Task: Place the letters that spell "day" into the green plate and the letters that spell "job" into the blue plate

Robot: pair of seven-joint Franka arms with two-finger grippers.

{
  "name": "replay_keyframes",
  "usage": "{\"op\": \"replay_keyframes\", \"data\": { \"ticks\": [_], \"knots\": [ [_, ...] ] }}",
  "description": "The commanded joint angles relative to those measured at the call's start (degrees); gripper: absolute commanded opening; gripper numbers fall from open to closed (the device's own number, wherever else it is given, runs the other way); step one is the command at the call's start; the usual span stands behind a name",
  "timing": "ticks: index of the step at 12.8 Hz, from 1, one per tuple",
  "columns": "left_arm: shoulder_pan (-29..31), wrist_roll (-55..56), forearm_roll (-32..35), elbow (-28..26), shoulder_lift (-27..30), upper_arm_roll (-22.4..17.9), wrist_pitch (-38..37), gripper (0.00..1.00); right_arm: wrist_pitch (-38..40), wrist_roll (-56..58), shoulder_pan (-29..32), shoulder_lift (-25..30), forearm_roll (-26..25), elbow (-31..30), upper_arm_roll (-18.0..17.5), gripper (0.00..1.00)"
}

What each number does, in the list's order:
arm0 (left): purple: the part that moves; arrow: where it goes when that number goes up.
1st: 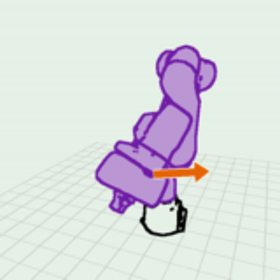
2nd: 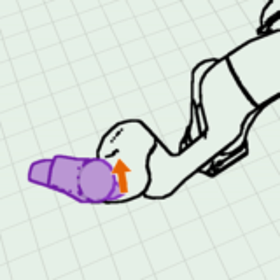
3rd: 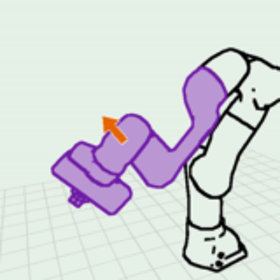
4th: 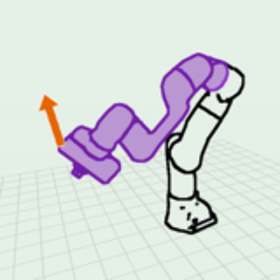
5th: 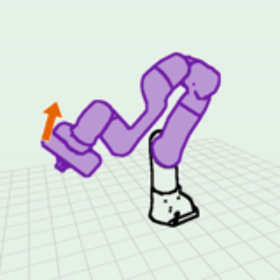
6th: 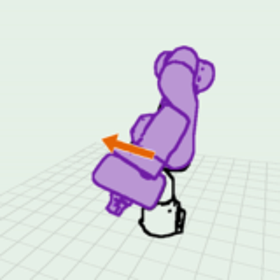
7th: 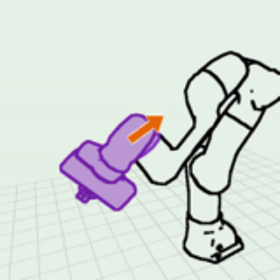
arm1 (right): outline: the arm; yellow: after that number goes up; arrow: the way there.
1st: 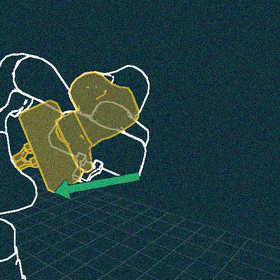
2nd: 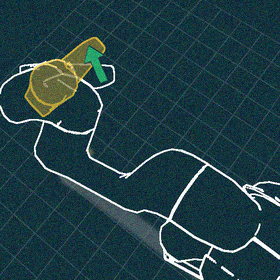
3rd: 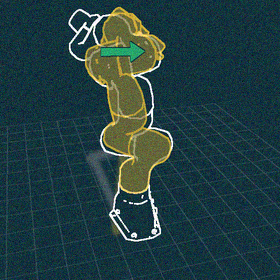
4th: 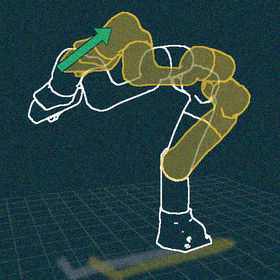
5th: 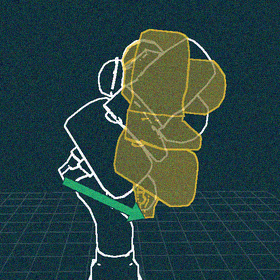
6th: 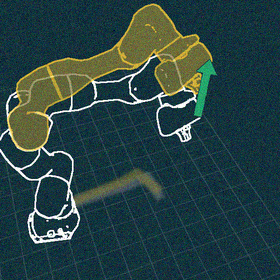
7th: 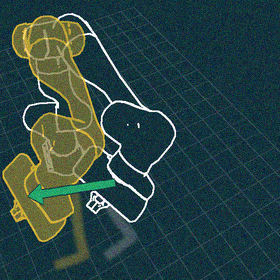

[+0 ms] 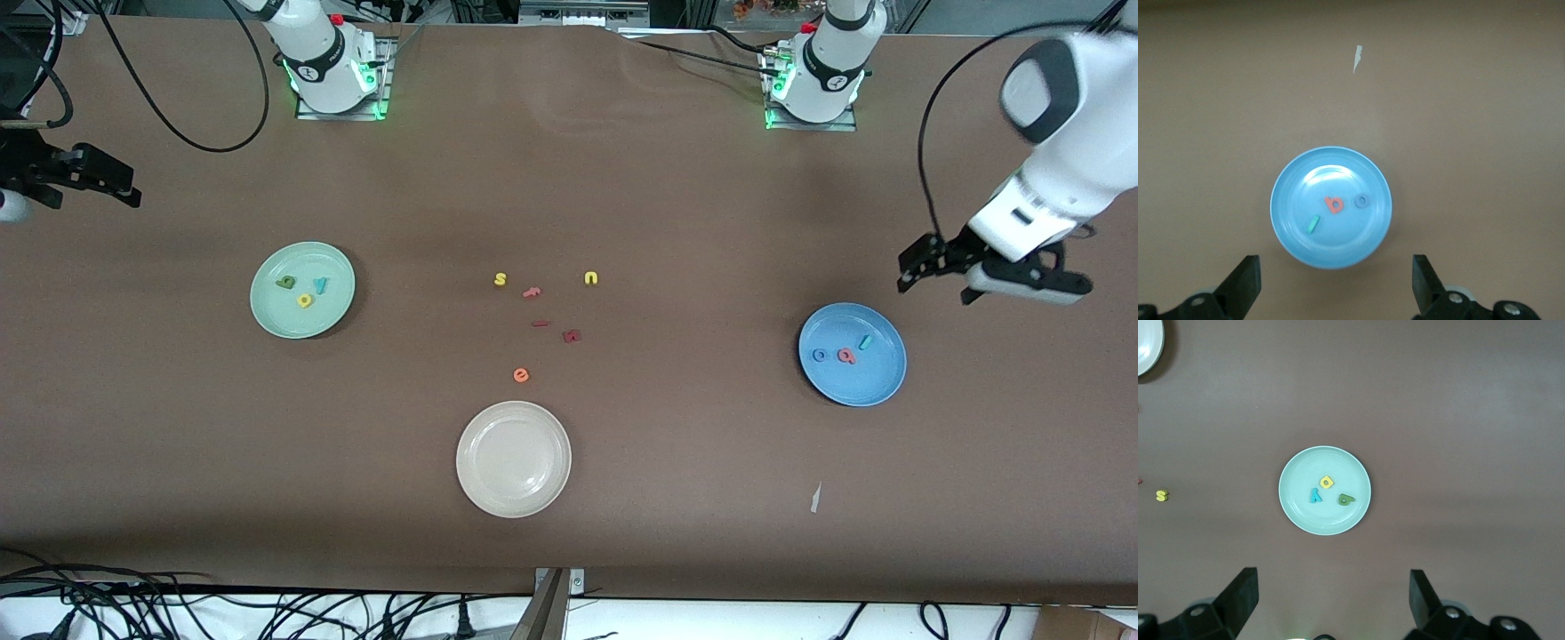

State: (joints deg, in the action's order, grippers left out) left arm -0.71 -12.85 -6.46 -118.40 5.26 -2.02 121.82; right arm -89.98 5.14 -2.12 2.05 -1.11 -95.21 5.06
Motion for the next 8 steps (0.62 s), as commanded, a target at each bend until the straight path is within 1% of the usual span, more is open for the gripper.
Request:
{"op": "replay_keyframes", "data": {
  "ticks": [1, 3, 5, 7, 8],
  "knots": [
    [0.09, 0.28, 5.03, 11.66, -0.34, 0.08, -13.5, 1.0, -0.28, -0.13, 0.1, 0.76, -0.82, -0.33, -0.4, 1.0],
    [0.09, 0.37, 7.24, 18.34, -1.65, 0.26, -21.06, 1.0, -0.28, -0.13, 0.1, 0.67, -0.74, -0.33, -0.49, 1.0],
    [-0.08, 1.32, 7.42, 25.81, -5.07, 0.61, -28.19, 1.0, -0.37, -0.13, 0.1, 0.67, -0.74, -0.33, -0.58, 1.0],
    [-0.08, 7.28, 7.42, 31.18, -8.32, 2.1, -31.98, 1.0, -0.37, -0.13, 0.1, 0.58, -0.65, -0.33, -0.58, 1.0],
    [-0.08, 9.48, 7.42, 32.77, -9.3, 2.89, -32.7, 1.0, -0.28, -0.13, 0.1, 0.67, -0.56, -0.33, -0.49, 1.0]
  ]
}}
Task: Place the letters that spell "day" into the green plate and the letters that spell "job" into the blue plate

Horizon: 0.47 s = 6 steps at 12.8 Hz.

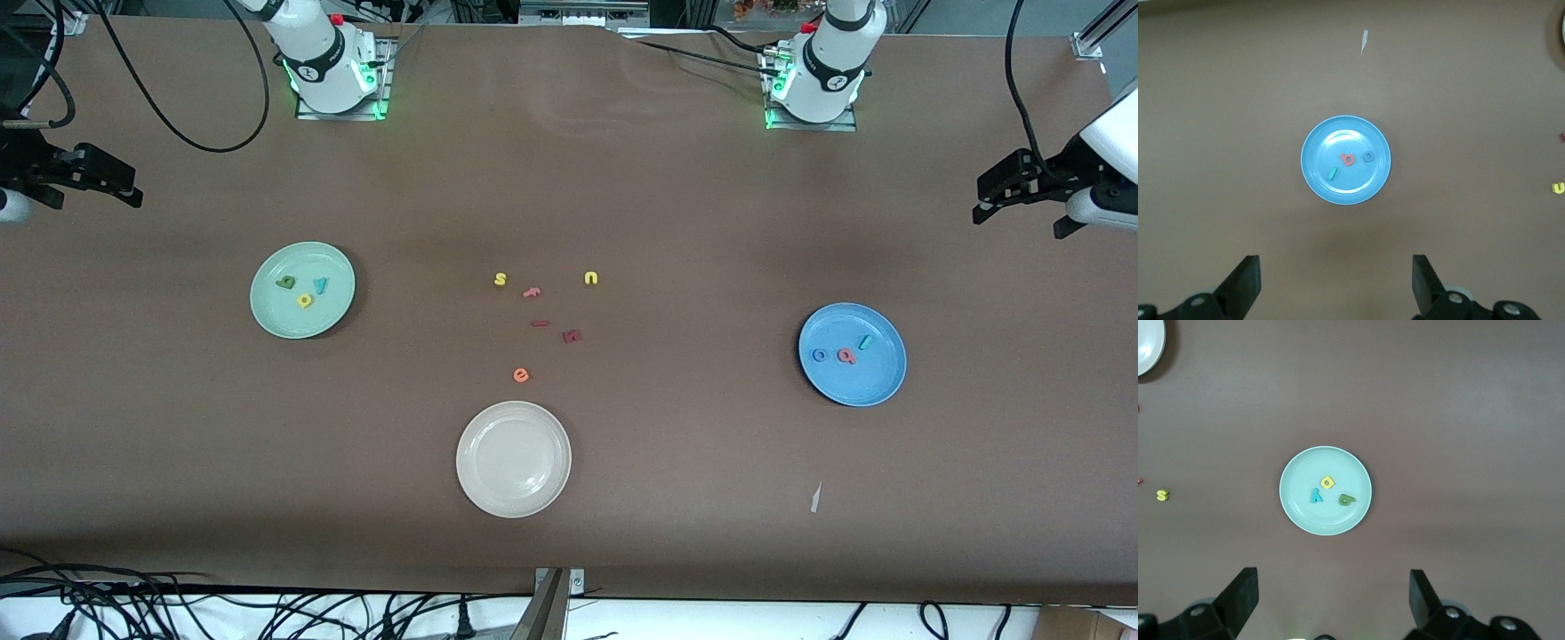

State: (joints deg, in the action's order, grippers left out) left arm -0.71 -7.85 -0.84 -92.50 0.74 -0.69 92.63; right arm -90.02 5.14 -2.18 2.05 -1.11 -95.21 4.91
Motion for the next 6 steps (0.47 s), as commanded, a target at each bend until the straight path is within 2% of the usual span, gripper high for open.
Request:
{"op": "replay_keyframes", "data": {
  "ticks": [1, 4, 6],
  "knots": [
    [-0.08, 5.56, 1.81, 7.24, -4.96, 1.83, -3.77, 1.0, -0.25, -0.13, 0.15, 0.67, -0.56, -0.24, -0.34, 1.0],
    [-0.25, 8.11, 1.19, 7.77, -5.13, 2.71, -5.18, 1.0, -0.25, -0.05, 0.15, 0.58, -0.38, 0.11, -0.43, 1.0],
    [-0.69, 10.21, 1.81, 10.91, -6.7, 3.77, -6.49, 1.0, -0.95, 0.66, 0.15, 0.06, -0.56, 0.11, -0.43, 1.0]
  ]
}}
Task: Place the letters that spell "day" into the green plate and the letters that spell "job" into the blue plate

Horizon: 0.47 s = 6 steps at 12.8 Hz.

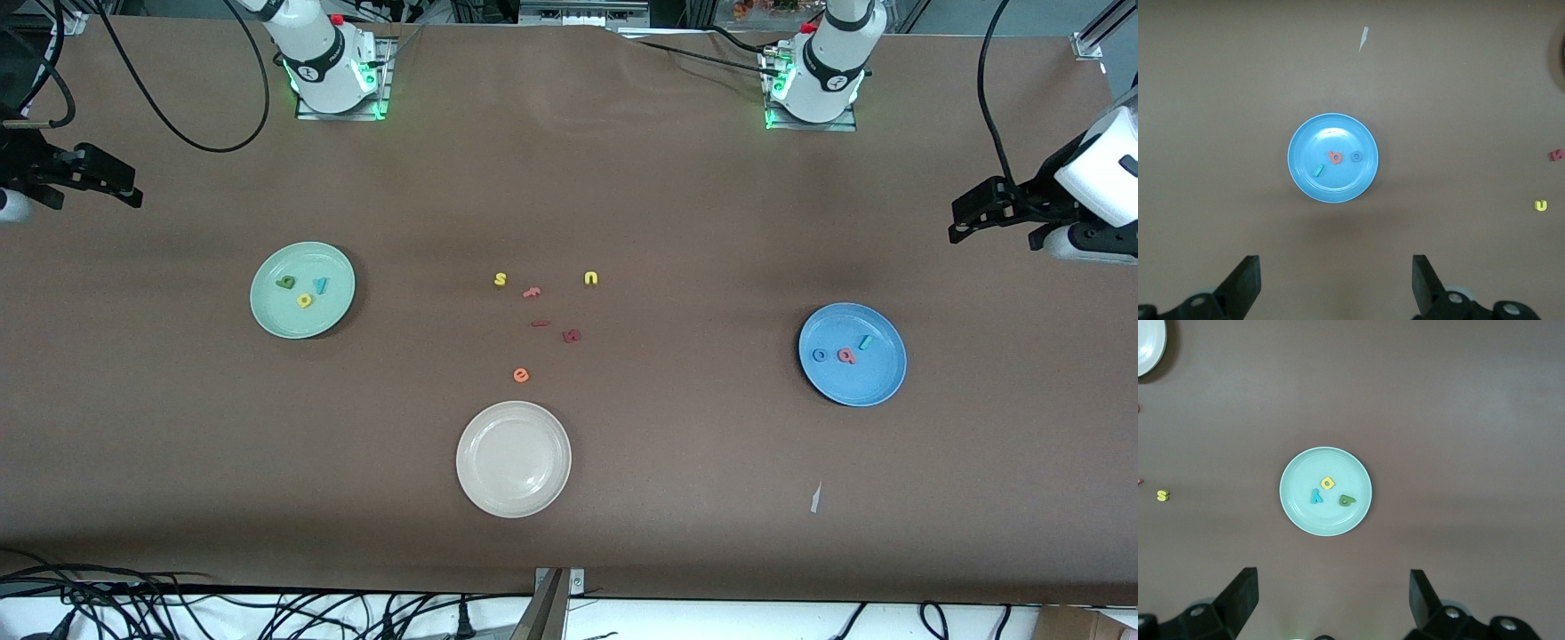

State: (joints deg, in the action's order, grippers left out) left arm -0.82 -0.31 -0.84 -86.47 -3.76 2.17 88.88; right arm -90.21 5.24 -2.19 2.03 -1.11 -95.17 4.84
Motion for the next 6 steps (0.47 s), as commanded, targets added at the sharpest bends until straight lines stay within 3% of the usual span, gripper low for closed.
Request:
{"op": "replay_keyframes", "data": {
  "ticks": [1, 3, 6],
  "knots": [
    [-3.46, 4.08, 1.81, 6.65, -3.43, -0.4, -3.87, 1.0, -0.93, 0.65, 0.17, 0.0, -0.47, 0.07, -0.36, 1.0],
    [-7.95, 4.7, 2.6, 7.8, -4.15, -5.32, -4.59, 1.0, -0.93, 0.65, 0.17, 0.0, -0.38, 0.07, -0.36, 1.0],
    [-7.79, 4.7, 2.6, 7.81, -4.24, -5.42, -4.59, 1.0, -0.84, 0.74, 0.17, 0.0, -0.38, 0.07, -0.36, 1.0]
  ]
}}
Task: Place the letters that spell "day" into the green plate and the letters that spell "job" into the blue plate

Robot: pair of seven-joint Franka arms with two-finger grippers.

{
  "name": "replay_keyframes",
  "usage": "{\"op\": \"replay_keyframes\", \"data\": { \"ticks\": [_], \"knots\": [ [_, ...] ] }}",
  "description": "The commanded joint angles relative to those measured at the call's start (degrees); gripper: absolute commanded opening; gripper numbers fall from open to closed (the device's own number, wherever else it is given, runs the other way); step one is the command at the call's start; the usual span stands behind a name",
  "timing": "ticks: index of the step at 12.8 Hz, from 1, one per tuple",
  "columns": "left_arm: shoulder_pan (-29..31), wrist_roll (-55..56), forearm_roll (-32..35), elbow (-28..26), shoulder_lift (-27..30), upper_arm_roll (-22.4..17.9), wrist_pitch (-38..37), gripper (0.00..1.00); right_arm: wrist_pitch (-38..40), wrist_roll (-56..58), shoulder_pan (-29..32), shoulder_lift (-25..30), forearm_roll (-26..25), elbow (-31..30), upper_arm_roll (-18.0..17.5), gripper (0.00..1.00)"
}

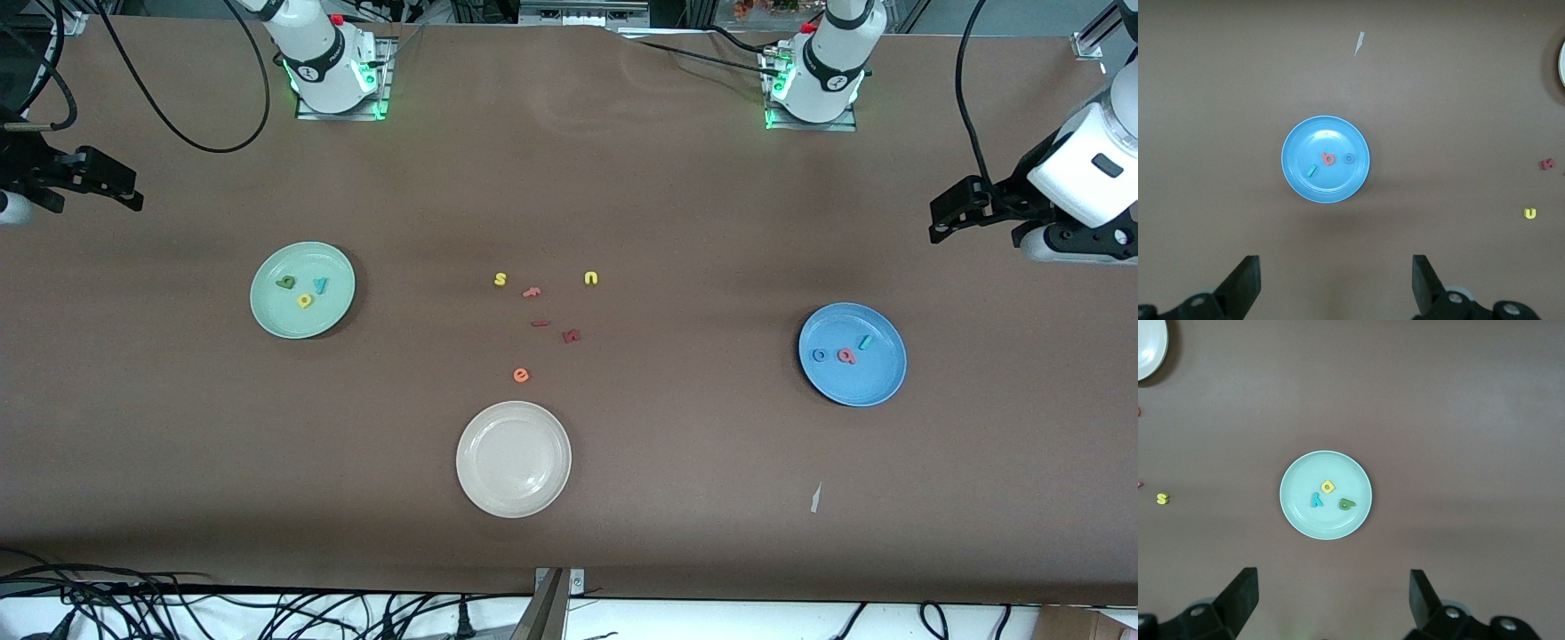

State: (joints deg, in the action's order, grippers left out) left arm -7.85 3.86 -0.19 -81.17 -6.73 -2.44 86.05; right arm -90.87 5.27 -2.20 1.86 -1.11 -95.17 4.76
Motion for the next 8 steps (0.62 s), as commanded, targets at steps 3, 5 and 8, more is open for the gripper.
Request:
{"op": "replay_keyframes", "data": {
  "ticks": [3, 5, 8],
  "knots": [
    [-0.5, 0.54, 1.94, 2.51, -1.18, -0.9, -1.85, 1.0, -0.19, 0.71, 0.18, 0.16, -0.38, 0.08, -0.19, 1.0],
    [-0.41, 0.45, 2.03, 2.34, -1.18, -0.81, -2.2, 1.0, -0.19, 0.71, 0.18, 0.16, -0.38, 0.08, -0.19, 1.0],
    [0.63, 0.54, 2.03, 2.34, -1.18, -1.08, -4.92, 1.0, -0.19, 0.71, 0.18, 0.16, -0.38, 0.08, -0.19, 1.0]
  ]
}}
